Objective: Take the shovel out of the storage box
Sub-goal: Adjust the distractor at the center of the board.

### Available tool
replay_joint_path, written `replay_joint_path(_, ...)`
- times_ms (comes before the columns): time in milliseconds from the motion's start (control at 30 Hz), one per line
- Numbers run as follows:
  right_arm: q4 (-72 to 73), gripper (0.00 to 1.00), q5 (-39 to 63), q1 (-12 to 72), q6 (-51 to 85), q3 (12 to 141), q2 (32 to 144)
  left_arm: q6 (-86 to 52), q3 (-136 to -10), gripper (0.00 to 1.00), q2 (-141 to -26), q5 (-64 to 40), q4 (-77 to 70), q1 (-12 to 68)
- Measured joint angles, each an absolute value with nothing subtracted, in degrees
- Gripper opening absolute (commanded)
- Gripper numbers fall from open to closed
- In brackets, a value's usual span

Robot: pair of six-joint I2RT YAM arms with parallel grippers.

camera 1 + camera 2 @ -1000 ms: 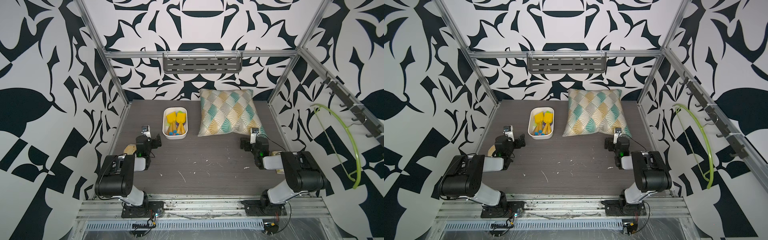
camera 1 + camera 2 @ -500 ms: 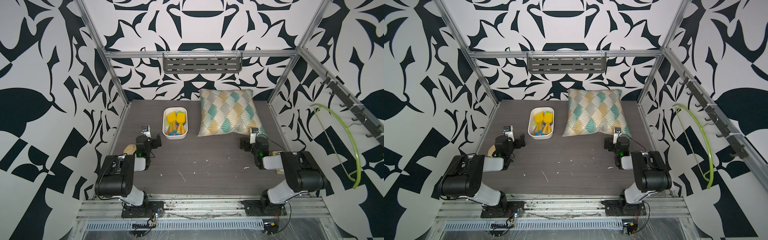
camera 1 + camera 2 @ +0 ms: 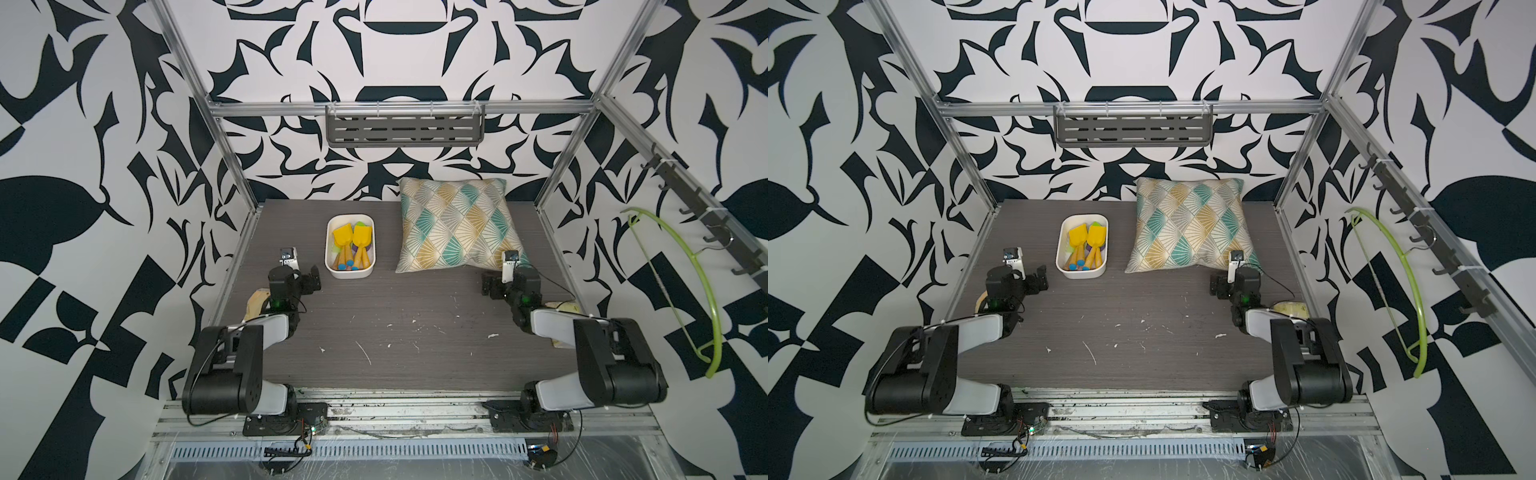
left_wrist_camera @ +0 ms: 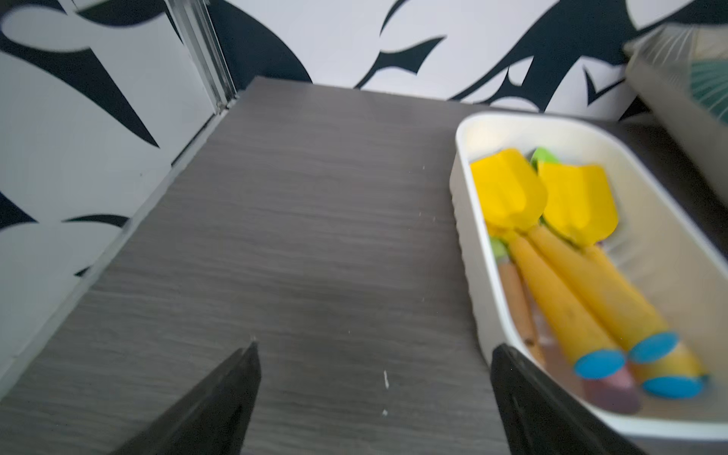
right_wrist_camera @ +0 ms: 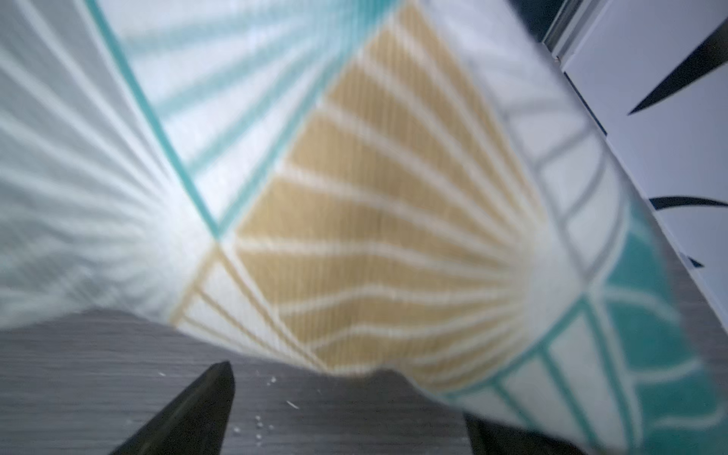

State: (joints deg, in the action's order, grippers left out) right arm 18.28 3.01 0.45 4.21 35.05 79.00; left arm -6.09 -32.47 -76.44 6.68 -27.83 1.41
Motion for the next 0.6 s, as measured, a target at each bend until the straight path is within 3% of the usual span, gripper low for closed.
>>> replay_joint_path(167,3.97,0.84,5.56,5.56,12.47,50.96,77.82,-12.64,-52.38,0.99,-78.22,3.09,-14.72,1.48)
replay_joint_path(400,-11.51,0.84,-0.8,24.91,18.13,66.57,84.55,-21.08,-63.7,0.96,-92.07,-4.89,-3.53,1.52)
replay_joint_path(500,-14.87,0.84,-1.69,23.64,19.46,66.11,85.56,-22.61,-65.78,0.96,-97.89,-6.83,0.23,1.65)
replay_joint_path(600,-17.58,0.81,0.75,15.81,21.04,66.02,87.35,-23.33,-65.87,0.95,-100.33,-7.73,3.4,1.91)
